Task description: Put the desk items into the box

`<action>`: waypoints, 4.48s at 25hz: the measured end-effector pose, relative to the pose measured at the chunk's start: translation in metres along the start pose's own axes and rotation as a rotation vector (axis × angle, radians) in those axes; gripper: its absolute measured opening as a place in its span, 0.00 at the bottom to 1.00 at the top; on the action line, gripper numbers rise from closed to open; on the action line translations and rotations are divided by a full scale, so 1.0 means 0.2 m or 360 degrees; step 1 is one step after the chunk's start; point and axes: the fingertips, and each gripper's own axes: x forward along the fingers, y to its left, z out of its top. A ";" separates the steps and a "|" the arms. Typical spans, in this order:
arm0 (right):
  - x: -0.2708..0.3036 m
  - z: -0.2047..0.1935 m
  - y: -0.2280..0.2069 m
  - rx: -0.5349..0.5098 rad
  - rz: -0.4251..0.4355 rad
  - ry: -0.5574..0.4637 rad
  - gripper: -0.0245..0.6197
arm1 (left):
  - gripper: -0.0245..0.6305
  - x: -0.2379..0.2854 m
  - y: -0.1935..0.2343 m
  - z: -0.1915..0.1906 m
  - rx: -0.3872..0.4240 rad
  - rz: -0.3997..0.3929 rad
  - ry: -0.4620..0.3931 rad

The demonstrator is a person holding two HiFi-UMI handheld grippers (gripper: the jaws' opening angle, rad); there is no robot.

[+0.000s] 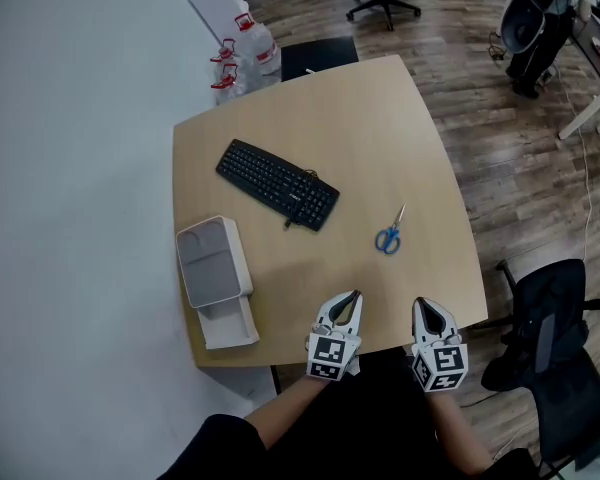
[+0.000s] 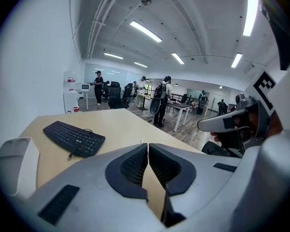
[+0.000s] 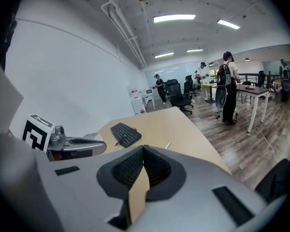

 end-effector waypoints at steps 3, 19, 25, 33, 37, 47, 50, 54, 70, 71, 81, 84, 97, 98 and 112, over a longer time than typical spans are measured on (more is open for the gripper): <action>0.08 0.00 -0.10 -0.0007 0.0009 0.0035 0.13 | 0.07 0.16 -0.01 -0.01 0.0034 -0.0036 0.0075; 0.27 -0.17 -0.38 -0.0091 0.0038 0.0195 0.13 | 0.16 0.81 0.01 -0.26 0.0015 -0.0191 0.0552; 0.25 -0.29 -0.46 -0.0046 -0.0031 0.0272 0.13 | 0.21 1.00 0.04 -0.37 0.0027 -0.0188 0.0696; 0.23 -0.33 -0.54 -0.0044 -0.0086 0.0309 0.13 | 0.25 1.14 0.05 -0.48 0.0013 -0.0185 0.0953; 0.23 -0.37 -0.58 -0.0073 -0.0129 0.0338 0.13 | 0.25 1.17 0.08 -0.52 -0.0059 -0.0108 0.0996; 0.19 -0.42 -0.61 -0.0128 -0.0210 0.0384 0.13 | 0.17 1.17 0.11 -0.52 0.0103 -0.0095 0.1001; 0.20 -0.41 -0.58 -0.0177 -0.0204 0.0368 0.13 | 0.16 1.14 0.12 -0.49 0.0076 -0.0091 0.0955; 0.24 -0.37 -0.51 -0.0210 -0.0167 0.0344 0.13 | 0.16 1.08 0.16 -0.41 0.0032 -0.0081 0.0873; 0.47 -0.19 0.14 -0.0248 0.0087 0.0274 0.13 | 0.16 0.43 0.55 -0.36 -0.0149 0.0112 0.0637; 0.48 -0.18 0.20 -0.0261 0.0102 0.0270 0.13 | 0.16 0.38 0.58 -0.36 -0.0157 0.0131 0.0625; 0.56 -0.16 0.79 -0.0431 0.0276 0.0228 0.13 | 0.16 -0.21 0.88 -0.46 -0.0255 0.0304 0.0527; 0.56 -0.18 0.97 -0.0503 0.0322 0.0237 0.13 | 0.16 -0.39 0.95 -0.53 -0.0309 0.0359 0.0497; 0.46 -0.35 1.59 -0.0671 0.0428 0.0242 0.13 | 0.16 -0.98 1.12 -0.77 -0.0403 0.0451 0.0396; 0.44 -0.37 1.63 -0.0678 0.0434 0.0246 0.13 | 0.16 -1.02 1.13 -0.79 -0.0405 0.0456 0.0396; 0.29 -0.52 1.88 -0.0799 0.0538 0.0290 0.13 | 0.16 -1.36 1.22 -1.08 -0.0338 0.0568 0.0487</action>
